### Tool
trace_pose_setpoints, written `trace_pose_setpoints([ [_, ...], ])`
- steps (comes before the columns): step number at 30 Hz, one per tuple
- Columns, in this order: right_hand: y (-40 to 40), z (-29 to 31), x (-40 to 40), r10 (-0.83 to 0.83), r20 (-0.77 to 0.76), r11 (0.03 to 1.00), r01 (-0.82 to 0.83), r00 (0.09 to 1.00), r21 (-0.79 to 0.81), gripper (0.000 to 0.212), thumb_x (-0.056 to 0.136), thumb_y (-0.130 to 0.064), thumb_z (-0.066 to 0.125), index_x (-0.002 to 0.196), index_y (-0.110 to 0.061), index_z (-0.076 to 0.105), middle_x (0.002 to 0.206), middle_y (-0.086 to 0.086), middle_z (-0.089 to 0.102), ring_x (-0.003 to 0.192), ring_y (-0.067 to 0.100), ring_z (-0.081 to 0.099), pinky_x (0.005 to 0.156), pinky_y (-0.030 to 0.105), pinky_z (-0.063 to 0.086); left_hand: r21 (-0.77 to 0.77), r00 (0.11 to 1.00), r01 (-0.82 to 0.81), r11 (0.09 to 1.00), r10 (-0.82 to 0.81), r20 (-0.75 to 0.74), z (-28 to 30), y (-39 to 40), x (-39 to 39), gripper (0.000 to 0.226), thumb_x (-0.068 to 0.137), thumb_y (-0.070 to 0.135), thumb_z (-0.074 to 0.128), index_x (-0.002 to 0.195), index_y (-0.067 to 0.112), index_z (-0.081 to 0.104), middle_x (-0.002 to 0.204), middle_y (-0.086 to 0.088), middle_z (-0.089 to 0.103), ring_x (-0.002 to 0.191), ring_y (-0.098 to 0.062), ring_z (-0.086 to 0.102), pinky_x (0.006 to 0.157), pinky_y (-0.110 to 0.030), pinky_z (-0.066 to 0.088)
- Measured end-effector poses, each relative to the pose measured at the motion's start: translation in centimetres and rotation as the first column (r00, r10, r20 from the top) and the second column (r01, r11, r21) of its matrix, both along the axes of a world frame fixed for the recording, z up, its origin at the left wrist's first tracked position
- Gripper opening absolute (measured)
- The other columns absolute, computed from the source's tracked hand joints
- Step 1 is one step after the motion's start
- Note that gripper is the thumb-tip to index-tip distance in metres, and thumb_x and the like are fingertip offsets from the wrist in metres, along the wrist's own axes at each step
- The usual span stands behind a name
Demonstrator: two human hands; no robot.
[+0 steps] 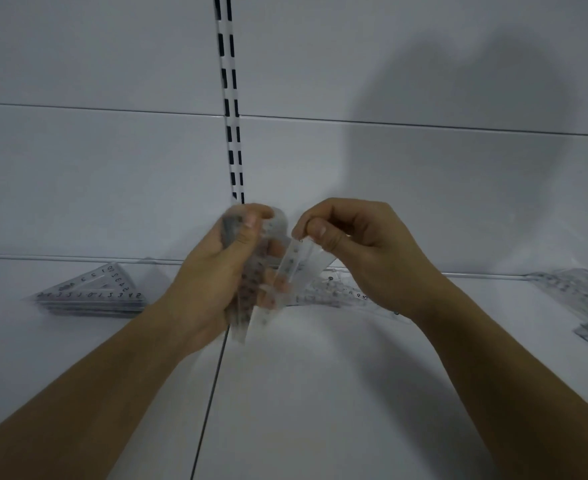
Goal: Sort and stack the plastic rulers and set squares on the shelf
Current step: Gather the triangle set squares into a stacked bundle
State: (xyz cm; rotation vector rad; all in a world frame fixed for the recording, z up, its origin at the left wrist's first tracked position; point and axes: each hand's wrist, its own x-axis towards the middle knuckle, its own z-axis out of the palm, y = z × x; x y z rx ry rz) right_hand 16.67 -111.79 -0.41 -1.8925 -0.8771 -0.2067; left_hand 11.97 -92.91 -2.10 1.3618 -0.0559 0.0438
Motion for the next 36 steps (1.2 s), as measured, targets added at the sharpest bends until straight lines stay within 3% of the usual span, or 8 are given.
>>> trace_pose_setpoints([
  [4,1.0,-0.9,-0.1,-0.119,0.108,0.993,0.115,0.987,0.040,0.008,0.094,-0.017,0.067,0.095,-0.018,0.075,0.087,-0.006,0.070,0.083,0.013,0.064,0.070,0.028,0.052,0.107,0.976,0.216,0.971,-0.218,0.009,-0.3,-0.9,-0.9,0.041,0.088,0.048,0.050,0.120,0.023,0.056,0.106,-0.018,0.068,0.081,-0.043,0.073,0.058,-0.041,0.058],
  [9,1.2,-1.3,0.2,-0.320,0.125,0.945,0.307,0.939,0.117,0.025,0.082,-0.030,0.079,0.087,-0.017,0.059,0.080,-0.008,0.060,0.073,0.012,0.055,0.063,0.016,0.043,0.183,0.979,0.167,0.969,-0.185,0.090,-0.6,-0.8,-0.3,0.028,0.092,0.027,0.060,0.119,0.020,0.056,0.100,-0.012,0.069,0.047,-0.022,0.054,0.042,-0.028,0.044],
  [13,-0.1,-1.6,0.9,-0.427,0.105,0.825,0.434,0.898,-0.362,0.021,0.090,-0.046,0.067,0.095,-0.025,0.066,0.093,-0.014,0.062,0.085,0.006,0.057,0.074,0.023,0.043,0.078,0.996,0.066,0.995,-0.071,0.062,-0.2,-0.2,0.0,0.054,0.073,0.032,0.079,0.124,0.031,0.060,0.111,-0.009,0.073,0.049,-0.027,0.059,0.044,-0.029,0.049],
  [15,-0.6,-1.4,0.8,-0.356,0.036,0.713,0.296,0.934,-0.636,0.040,0.084,-0.054,0.070,0.115,-0.029,0.067,0.121,-0.012,0.057,0.110,0.011,0.055,0.093,0.033,0.047,0.068,0.996,0.039,0.997,-0.044,0.072,-0.2,0.0,0.1,0.041,0.083,0.025,0.072,0.122,0.026,0.061,0.114,-0.009,0.073,0.047,-0.025,0.057,0.042,-0.026,0.046],
  [18,-0.5,-1.1,0.3,-0.326,0.052,0.614,0.253,0.944,-0.747,0.045,0.084,-0.053,0.071,0.123,-0.031,0.065,0.129,-0.010,0.054,0.121,0.016,0.049,0.105,0.045,0.043,0.052,0.996,0.009,0.999,-0.013,0.085,-0.3,0.0,0.2,0.020,0.097,0.013,0.056,0.116,0.017,0.058,0.114,-0.010,0.073,0.043,-0.021,0.051,0.040,-0.022,0.040],
  [23,-0.7,-1.4,0.8,-0.352,-0.013,0.662,0.239,0.936,-0.710,0.024,0.082,-0.041,0.077,0.103,-0.032,0.068,0.103,-0.014,0.060,0.097,0.011,0.057,0.087,0.031,0.049,0.008,0.996,-0.017,1.000,0.016,0.087,-0.1,0.4,0.3,0.027,0.097,0.037,0.048,0.113,0.017,0.057,0.111,-0.012,0.074,0.041,-0.018,0.046,0.038,-0.018,0.036],
  [28,-1.2,-1.5,0.9,-0.352,-0.103,0.770,0.226,0.930,-0.596,0.016,0.082,-0.027,0.078,0.089,-0.028,0.064,0.084,-0.013,0.063,0.072,-0.001,0.056,0.058,0.008,0.038,-0.144,0.999,0.031,0.989,-0.027,0.027,0.0,0.9,0.3,0.044,0.100,0.051,0.033,0.117,0.019,0.058,0.115,-0.014,0.072,0.042,-0.017,0.044,0.038,-0.018,0.032],
  [36,-1.6,0.0,1.1,-0.254,-0.283,0.965,0.221,0.925,-0.145,0.012,0.092,-0.007,0.067,0.097,-0.016,0.073,0.082,0.002,0.073,0.075,0.016,0.068,0.079,0.026,0.053,-0.192,0.993,0.016,0.981,0.007,0.114,0.1,0.8,0.4,0.043,0.090,0.049,0.043,0.117,0.019,0.057,0.100,-0.011,0.065,0.058,-0.020,0.056,0.049,-0.028,0.049],
])
